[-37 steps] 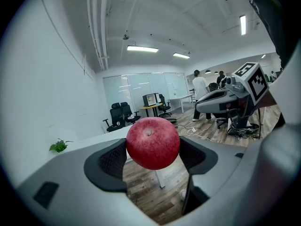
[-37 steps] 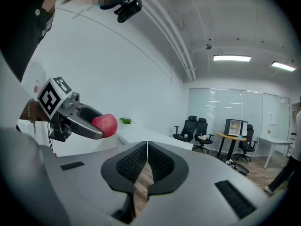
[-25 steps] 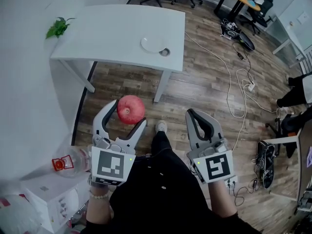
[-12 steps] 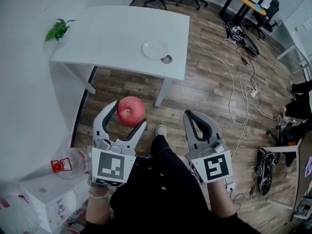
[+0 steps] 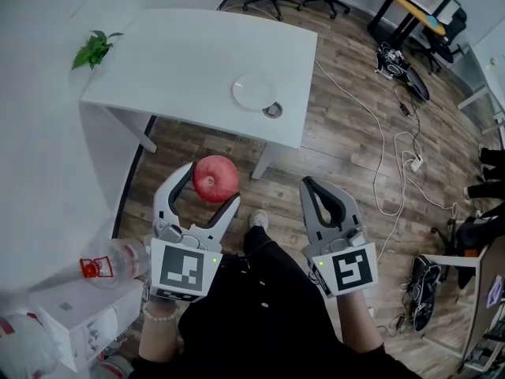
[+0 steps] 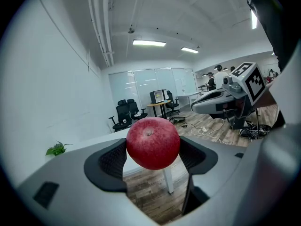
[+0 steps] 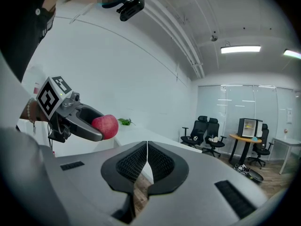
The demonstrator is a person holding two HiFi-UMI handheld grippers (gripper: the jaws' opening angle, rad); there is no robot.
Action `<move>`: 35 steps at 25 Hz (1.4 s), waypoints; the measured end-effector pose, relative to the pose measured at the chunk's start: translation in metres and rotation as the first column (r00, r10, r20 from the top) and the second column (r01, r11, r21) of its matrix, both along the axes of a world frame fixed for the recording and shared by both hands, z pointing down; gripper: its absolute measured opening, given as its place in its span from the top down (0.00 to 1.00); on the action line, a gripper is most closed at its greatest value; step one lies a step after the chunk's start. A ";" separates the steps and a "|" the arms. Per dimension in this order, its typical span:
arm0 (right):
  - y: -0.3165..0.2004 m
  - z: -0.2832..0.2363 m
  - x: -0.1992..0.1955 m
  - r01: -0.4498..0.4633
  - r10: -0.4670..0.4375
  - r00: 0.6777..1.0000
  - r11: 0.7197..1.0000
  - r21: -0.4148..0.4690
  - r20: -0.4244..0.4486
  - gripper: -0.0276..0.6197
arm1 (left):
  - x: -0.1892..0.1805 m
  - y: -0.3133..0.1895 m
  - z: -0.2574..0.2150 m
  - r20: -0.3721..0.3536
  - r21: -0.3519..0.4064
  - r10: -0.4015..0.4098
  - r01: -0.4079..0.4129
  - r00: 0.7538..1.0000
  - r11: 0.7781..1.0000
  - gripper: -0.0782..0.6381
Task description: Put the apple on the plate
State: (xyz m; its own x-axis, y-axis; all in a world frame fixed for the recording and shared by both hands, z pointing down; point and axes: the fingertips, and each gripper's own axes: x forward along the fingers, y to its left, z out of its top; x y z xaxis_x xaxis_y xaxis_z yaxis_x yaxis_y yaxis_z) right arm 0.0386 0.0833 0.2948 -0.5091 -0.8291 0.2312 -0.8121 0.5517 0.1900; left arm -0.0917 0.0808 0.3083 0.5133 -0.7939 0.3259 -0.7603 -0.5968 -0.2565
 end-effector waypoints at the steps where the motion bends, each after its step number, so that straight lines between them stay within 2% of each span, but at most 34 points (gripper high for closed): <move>1: -0.007 0.000 0.000 0.005 -0.005 1.000 1.000 -0.003 0.000 0.89 | 0.002 -0.006 0.000 0.013 0.012 0.014 -0.014 1.000 1.000 0.39; 3: -0.022 0.001 0.001 0.018 -0.018 1.000 1.000 -0.007 0.001 0.89 | 0.005 -0.019 0.000 0.021 0.009 0.013 -0.013 1.000 1.000 0.39; 6: -0.043 0.002 0.005 0.037 -0.037 0.999 0.999 -0.014 0.001 0.89 | 0.009 -0.036 0.000 0.000 -0.033 -0.039 0.039 0.999 0.999 0.39; 15: -0.102 0.000 0.012 0.104 -0.104 0.995 0.994 -0.014 0.011 0.89 | 0.019 -0.086 -0.004 -0.005 -0.043 -0.103 0.103 0.995 0.994 0.39; 29: -0.171 -0.008 0.012 0.198 -0.199 0.980 0.980 0.030 0.020 0.89 | 0.021 -0.143 -0.010 -0.011 -0.012 -0.208 0.207 0.978 0.978 0.39; 35: -0.188 -0.007 0.023 0.198 -0.198 0.980 0.980 0.030 0.018 0.89 | 0.029 -0.161 -0.010 0.010 0.021 -0.190 0.189 0.982 0.982 0.39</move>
